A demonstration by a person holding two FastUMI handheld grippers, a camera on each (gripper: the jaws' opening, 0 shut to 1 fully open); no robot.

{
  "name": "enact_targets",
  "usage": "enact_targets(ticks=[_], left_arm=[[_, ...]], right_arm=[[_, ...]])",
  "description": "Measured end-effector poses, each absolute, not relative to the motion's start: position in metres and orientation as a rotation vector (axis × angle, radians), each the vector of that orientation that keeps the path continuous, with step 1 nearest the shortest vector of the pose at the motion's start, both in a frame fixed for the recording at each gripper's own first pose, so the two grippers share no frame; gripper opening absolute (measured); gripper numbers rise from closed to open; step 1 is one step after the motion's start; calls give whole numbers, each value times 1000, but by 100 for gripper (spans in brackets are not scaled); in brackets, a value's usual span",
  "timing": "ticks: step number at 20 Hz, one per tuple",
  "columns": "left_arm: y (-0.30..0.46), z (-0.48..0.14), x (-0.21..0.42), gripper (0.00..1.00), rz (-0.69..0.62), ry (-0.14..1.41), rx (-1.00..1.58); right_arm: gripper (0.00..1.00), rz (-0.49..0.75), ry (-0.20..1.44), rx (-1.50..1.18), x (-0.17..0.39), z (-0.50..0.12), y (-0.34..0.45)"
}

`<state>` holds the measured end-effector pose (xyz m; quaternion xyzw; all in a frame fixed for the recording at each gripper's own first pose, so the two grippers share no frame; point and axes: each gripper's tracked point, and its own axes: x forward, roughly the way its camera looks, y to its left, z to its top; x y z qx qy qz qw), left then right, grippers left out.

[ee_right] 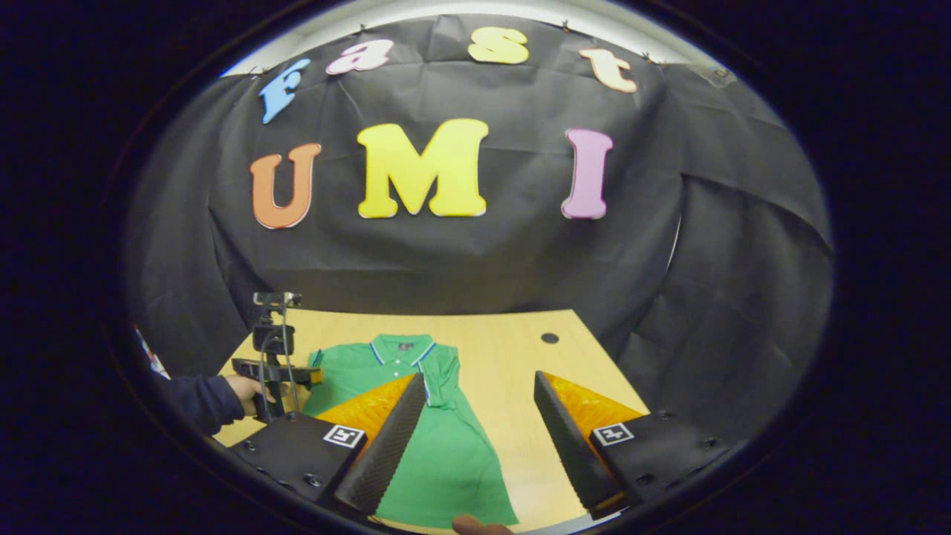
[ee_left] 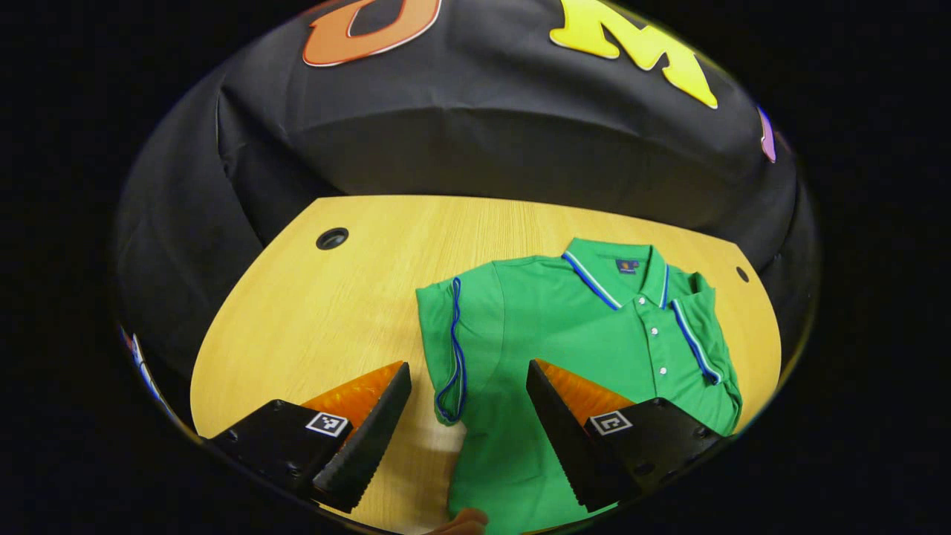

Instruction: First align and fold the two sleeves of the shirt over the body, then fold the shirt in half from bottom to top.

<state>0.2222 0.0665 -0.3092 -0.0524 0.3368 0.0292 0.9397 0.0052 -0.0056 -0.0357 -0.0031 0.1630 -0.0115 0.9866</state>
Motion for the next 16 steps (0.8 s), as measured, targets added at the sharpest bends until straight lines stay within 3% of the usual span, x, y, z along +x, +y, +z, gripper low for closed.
enact_targets(ticks=[3,4,8,9,12,13,16], left_arm=[[75,-318,240,100,106,704,-90],[77,-320,246,100,122,709,-97],[76,-333,257,92,122,763,-131],[76,-337,258,86,122,780,-122],[77,-337,261,79,108,786,-91],[77,-338,261,70,104,795,-83],[73,-338,262,57,80,811,-70]], right_arm=[[92,-48,233,-107,-9,-12,-8],[95,-76,187,-135,-10,3,-13],[96,-83,68,-139,-17,39,-2],[96,-75,60,-135,-18,41,2],[95,-61,58,-125,-21,41,10],[95,-62,68,-118,-22,38,9],[95,-88,95,-90,-24,31,-1]])
